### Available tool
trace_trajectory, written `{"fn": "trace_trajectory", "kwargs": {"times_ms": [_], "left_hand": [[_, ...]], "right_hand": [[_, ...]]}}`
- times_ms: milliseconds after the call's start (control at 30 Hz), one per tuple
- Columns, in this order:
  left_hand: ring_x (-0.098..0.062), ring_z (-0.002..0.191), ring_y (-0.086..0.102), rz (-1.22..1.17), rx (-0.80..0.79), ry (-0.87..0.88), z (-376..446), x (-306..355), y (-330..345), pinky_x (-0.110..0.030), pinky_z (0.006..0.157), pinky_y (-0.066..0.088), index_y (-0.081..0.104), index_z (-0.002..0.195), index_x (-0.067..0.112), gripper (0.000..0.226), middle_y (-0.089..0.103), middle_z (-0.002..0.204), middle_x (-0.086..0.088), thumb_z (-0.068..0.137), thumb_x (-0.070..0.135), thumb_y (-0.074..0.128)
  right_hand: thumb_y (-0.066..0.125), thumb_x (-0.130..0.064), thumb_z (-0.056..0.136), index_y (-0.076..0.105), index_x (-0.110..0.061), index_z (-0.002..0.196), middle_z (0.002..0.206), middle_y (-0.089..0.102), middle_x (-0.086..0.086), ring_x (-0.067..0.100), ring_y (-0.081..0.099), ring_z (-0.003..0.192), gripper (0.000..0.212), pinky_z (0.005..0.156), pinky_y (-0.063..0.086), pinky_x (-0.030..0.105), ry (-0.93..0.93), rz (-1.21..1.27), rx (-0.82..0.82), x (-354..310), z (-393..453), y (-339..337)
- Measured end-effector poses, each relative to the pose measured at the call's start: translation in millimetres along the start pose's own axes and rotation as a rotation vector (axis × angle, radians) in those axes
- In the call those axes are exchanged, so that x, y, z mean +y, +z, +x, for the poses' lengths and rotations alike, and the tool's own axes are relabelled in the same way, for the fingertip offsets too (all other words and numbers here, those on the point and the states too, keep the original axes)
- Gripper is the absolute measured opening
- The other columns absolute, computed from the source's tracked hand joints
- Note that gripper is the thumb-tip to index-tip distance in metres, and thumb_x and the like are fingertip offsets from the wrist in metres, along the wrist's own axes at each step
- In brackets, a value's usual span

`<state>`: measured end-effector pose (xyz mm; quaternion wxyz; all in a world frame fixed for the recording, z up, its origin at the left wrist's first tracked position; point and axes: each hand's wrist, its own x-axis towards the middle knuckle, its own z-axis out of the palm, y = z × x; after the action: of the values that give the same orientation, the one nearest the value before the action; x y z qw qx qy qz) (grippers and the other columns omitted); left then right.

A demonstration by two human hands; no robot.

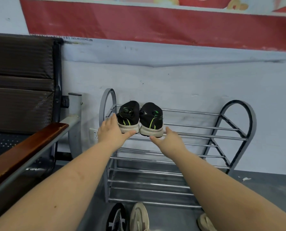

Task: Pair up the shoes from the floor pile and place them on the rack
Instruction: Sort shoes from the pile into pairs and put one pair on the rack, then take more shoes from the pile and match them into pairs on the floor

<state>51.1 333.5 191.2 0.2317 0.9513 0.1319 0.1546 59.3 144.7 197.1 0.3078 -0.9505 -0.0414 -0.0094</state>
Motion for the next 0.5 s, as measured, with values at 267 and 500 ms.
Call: {"fn": "trace_trajectory", "kwargs": {"times_ms": [267, 500], "left_hand": [[-0.017, 0.148, -0.004, 0.342, -0.19, 0.505, -78.8, 71.0, -9.1, -0.034, 0.118, -0.002, 0.003, 0.152, 0.019, 0.075, -0.001, 0.161, -0.001, 0.095, 0.055, 0.034], [-0.019, 0.147, 0.005, 0.401, -0.343, 0.716, -148.4, 137.0, 22.4, -0.032, 0.118, 0.002, 0.007, 0.152, 0.018, 0.07, 0.001, 0.161, -0.003, 0.096, 0.051, 0.035]], "right_hand": [[0.042, -0.057, 0.092, 0.008, -0.017, 0.153, 0.158, 0.016, 0.008, 0.027, 0.017, 0.145, 0.081, 0.115, 0.025, 0.041, -0.078, -0.437, 0.003, 48.0, -78.6, -48.7], [0.043, -0.056, 0.092, 0.01, -0.018, 0.152, 0.158, 0.017, 0.008, 0.026, 0.018, 0.145, 0.078, 0.115, 0.025, 0.041, 0.014, -0.462, 0.049, 122.7, -141.3, -86.6]]}}
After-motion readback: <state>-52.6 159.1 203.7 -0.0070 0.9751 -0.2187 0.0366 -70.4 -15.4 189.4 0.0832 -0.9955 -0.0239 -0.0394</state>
